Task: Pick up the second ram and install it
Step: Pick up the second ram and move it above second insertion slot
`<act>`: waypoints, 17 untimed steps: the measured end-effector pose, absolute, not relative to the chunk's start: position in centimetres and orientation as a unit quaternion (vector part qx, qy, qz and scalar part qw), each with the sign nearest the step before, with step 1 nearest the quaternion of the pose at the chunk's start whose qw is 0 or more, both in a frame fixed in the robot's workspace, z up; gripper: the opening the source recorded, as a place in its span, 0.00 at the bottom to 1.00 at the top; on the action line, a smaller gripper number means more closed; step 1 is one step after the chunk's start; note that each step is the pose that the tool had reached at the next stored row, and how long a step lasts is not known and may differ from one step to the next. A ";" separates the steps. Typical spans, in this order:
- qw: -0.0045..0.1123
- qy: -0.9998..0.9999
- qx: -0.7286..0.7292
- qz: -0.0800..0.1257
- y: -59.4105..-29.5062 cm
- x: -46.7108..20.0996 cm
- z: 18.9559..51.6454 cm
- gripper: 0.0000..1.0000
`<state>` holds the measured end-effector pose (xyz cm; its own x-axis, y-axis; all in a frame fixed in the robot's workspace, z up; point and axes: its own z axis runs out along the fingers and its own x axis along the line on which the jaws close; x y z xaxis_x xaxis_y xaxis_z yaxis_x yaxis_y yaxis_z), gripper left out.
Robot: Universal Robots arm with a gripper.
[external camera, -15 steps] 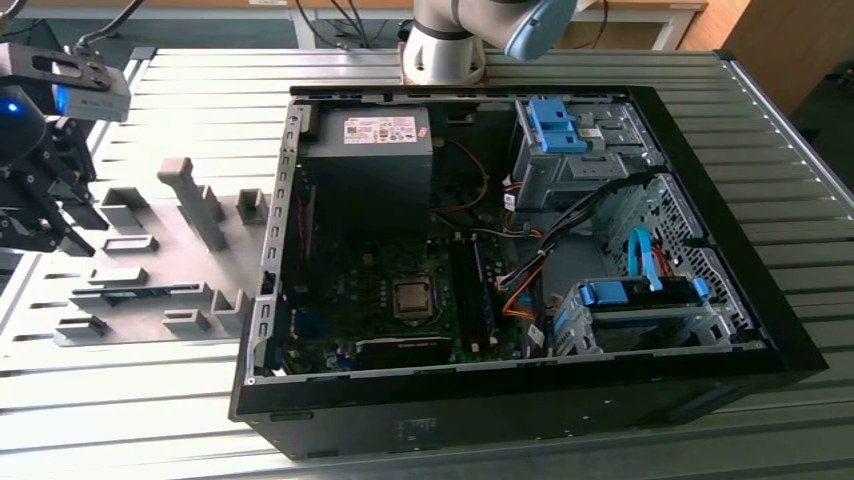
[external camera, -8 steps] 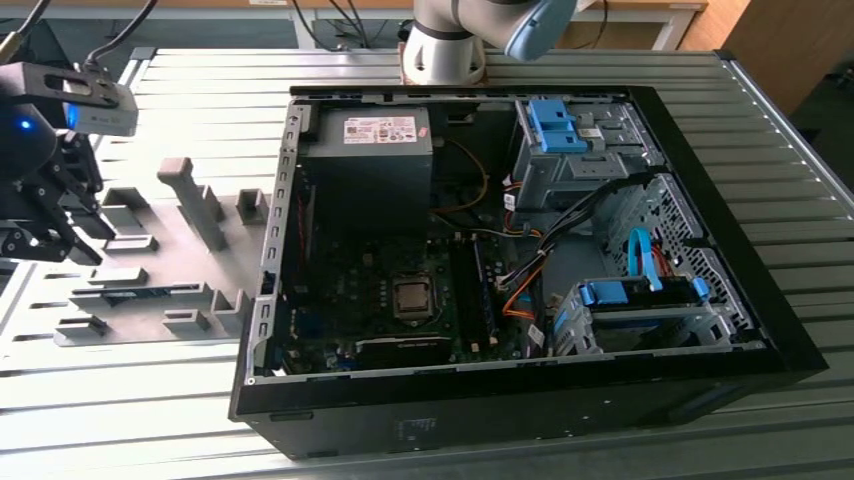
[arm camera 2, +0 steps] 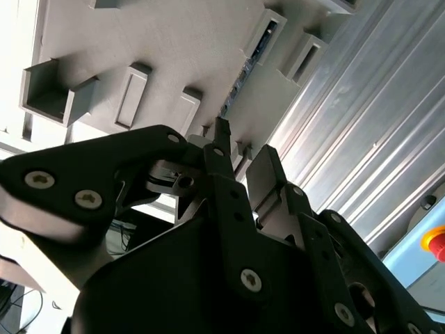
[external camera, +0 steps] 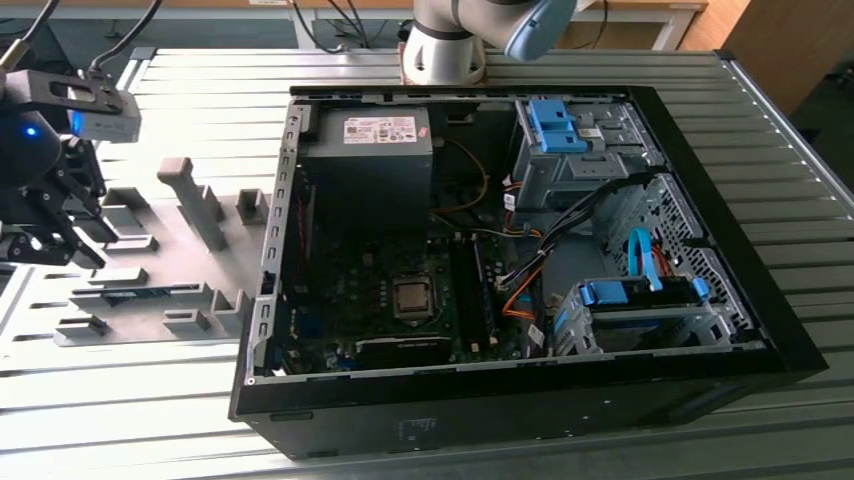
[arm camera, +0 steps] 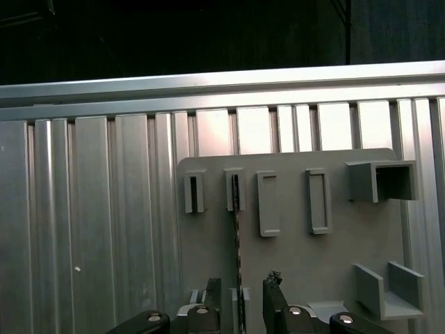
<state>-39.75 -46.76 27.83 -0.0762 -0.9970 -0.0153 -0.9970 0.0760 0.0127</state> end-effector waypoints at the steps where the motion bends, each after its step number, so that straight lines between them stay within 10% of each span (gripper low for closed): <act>1: 0.001 0.733 -0.680 0.010 -46.8 -39.8 27.7 0.37; 17: 0.002 0.733 -0.680 0.007 -46.8 -39.9 25.1 0.37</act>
<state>-39.90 -46.76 25.13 -0.0756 -0.9971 -0.0121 -0.9971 0.0755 0.0081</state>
